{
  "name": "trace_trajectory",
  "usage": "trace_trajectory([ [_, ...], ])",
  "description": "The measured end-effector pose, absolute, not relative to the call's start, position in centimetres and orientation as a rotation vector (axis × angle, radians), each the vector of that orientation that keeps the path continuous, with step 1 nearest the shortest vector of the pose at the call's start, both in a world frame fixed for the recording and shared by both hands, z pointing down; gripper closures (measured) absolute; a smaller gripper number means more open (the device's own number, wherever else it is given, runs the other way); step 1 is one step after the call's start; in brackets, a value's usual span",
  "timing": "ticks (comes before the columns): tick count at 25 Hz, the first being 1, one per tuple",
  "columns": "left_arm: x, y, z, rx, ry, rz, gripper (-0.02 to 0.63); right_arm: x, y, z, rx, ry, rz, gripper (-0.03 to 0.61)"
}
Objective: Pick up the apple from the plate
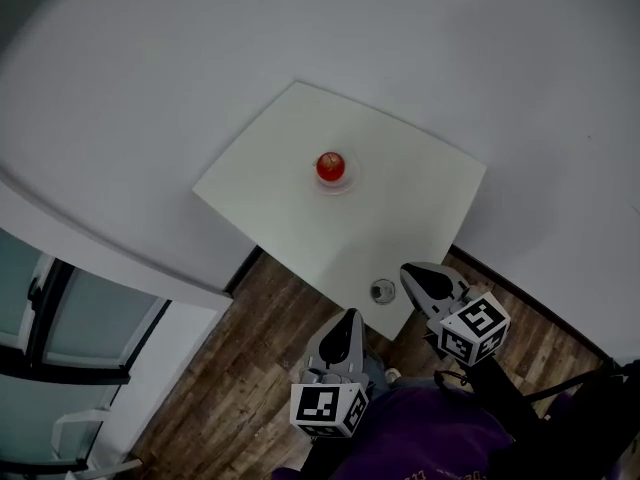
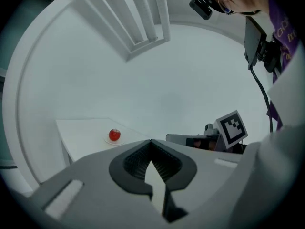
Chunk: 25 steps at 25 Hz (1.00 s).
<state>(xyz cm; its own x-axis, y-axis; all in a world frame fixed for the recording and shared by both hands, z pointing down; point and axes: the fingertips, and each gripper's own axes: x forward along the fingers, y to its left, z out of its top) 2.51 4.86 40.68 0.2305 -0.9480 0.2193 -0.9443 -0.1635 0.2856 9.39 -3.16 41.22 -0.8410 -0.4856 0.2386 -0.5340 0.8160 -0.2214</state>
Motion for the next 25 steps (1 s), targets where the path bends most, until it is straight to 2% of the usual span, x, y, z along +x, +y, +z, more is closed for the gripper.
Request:
trace_trajectory([
  [10, -3.1, -3.4, 41.3, 2.251, -1.659, 0.037, 0.607, 5.6, -10.0, 41.5, 0.920, -2.777, 0.439, 0.566],
  [25, -7.1, -13.5, 44.5, 2.283, -1.601, 0.121, 0.606, 5.0, -15.8, 42.8, 1.103, -2.680, 0.449, 0.566],
])
